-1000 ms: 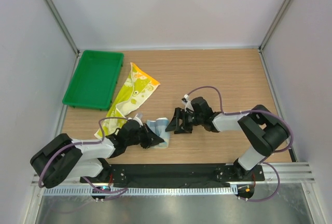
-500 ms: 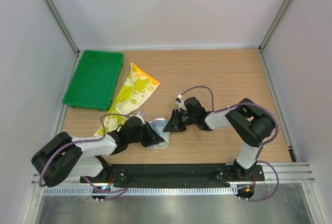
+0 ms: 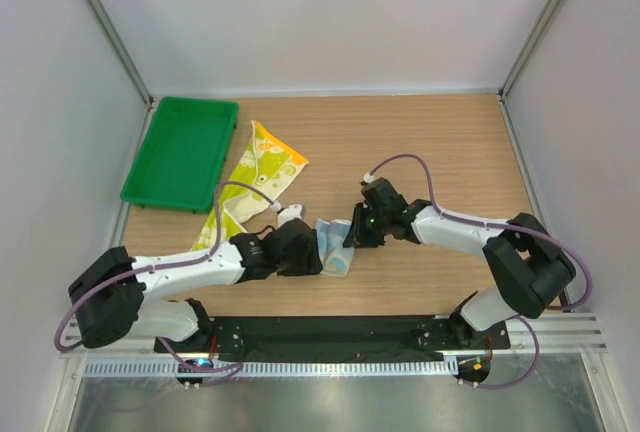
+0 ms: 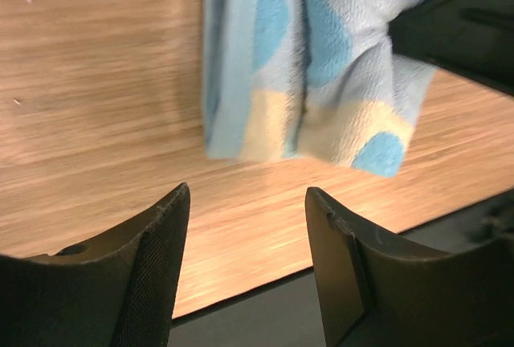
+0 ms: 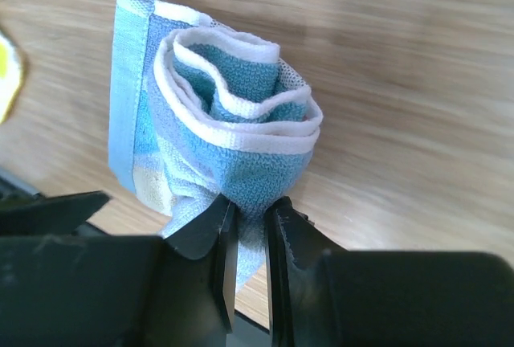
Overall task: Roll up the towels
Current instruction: Roll the towel
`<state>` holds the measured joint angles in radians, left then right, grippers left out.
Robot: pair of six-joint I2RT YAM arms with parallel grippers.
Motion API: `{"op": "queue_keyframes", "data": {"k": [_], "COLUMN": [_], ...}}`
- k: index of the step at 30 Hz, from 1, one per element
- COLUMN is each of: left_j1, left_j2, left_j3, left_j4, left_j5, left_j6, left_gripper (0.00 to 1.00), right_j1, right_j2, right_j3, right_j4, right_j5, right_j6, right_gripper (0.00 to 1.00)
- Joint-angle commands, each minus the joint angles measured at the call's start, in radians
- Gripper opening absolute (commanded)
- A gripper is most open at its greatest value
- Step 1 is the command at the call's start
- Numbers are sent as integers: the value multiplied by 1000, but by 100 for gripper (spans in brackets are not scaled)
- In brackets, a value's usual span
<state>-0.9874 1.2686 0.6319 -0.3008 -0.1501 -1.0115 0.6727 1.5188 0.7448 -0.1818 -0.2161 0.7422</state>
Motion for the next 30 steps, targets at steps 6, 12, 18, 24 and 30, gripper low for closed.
{"op": "queue_keyframes", "data": {"k": [6,12,18,24,30], "left_j1": [-298,-433,-464,-464,-461], "left_j2": [146,354,509,591,618], "left_j3": [309,469,591,631,618], "left_j4": [-215,-204,-169,-161,-152], "left_j5": [-460,-571,-571,-572,-603], "left_j6": [161,257,306,306,300], "left_gripper": [64,72,77,76,74], "right_j1": [-2,-2,-2,-2,-2], "right_j2": [-114,-101,-109,-118,-126], "right_j3": [100,105,111,113,119], "right_j4": [-375,-374,-380,-381,-386], "right_j5": [205,172,162,139,123], "right_j6": [-53,-40,-32,-30,-32], "right_gripper": [13,13,13,13,13]}}
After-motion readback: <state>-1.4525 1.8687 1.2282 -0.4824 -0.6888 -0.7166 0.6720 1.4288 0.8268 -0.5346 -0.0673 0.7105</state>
